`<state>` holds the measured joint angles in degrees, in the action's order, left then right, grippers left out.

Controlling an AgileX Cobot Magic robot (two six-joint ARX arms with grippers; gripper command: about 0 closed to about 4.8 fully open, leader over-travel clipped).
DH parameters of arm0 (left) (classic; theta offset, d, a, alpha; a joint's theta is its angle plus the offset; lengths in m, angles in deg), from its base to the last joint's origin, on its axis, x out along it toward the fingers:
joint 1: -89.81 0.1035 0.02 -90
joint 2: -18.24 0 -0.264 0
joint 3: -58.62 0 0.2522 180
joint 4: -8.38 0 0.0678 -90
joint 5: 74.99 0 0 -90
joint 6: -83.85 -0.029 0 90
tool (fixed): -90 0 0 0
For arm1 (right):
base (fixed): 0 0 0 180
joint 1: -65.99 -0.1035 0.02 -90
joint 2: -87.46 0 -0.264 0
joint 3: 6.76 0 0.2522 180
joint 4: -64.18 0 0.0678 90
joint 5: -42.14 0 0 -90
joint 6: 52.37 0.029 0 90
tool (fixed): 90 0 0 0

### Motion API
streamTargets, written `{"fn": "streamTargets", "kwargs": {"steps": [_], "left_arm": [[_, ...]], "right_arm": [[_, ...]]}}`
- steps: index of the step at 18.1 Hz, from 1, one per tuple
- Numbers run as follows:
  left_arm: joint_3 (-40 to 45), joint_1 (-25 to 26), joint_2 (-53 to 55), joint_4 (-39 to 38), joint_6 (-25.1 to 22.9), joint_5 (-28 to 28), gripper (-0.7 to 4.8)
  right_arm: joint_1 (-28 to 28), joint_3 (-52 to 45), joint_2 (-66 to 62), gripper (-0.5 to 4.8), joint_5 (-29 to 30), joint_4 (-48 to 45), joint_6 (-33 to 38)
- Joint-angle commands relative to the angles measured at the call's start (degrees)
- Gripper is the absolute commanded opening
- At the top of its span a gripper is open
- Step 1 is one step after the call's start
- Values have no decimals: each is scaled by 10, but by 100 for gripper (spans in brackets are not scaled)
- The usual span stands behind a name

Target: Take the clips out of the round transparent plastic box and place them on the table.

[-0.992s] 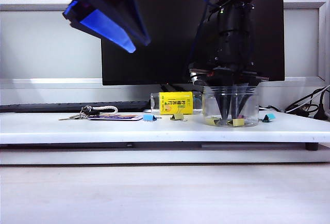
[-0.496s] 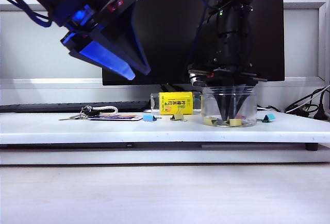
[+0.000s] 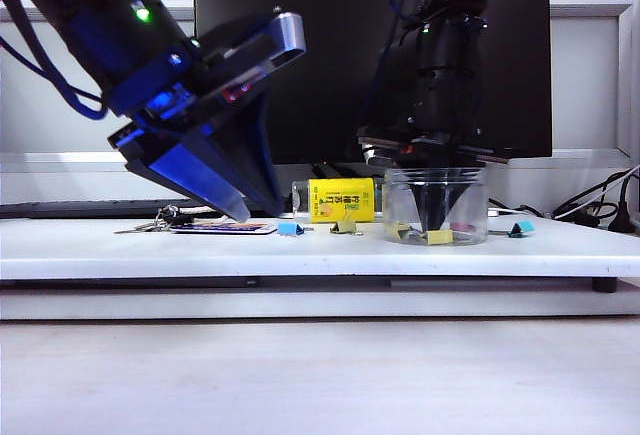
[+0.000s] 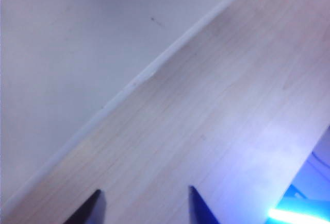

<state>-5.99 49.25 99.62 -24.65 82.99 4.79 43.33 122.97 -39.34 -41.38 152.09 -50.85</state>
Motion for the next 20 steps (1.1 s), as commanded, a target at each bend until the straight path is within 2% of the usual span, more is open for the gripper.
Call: {"fn": "streamTargets", "kwargs": {"steps": [1, 11, 15, 18, 20], "left_arm": [[-1, -1, -2, 16, 10, -1, 214], [-1, 0, -2, 16, 9, -1, 214], [-1, -1, -2, 16, 9, -1, 214], [-1, -1, -2, 16, 9, -1, 214], [-1, -1, -2, 16, 9, -1, 214]], "right_arm": [[-1, -7, -13, 0, -1, -12, 0], [-1, -6, 10, 0, -4, 4, 0], [-1, -6, 40, 0, -36, 12, -3], [-1, -6, 49, 1, -30, 21, -5], [-1, -6, 49, 95, 14, 28, -4]]}}
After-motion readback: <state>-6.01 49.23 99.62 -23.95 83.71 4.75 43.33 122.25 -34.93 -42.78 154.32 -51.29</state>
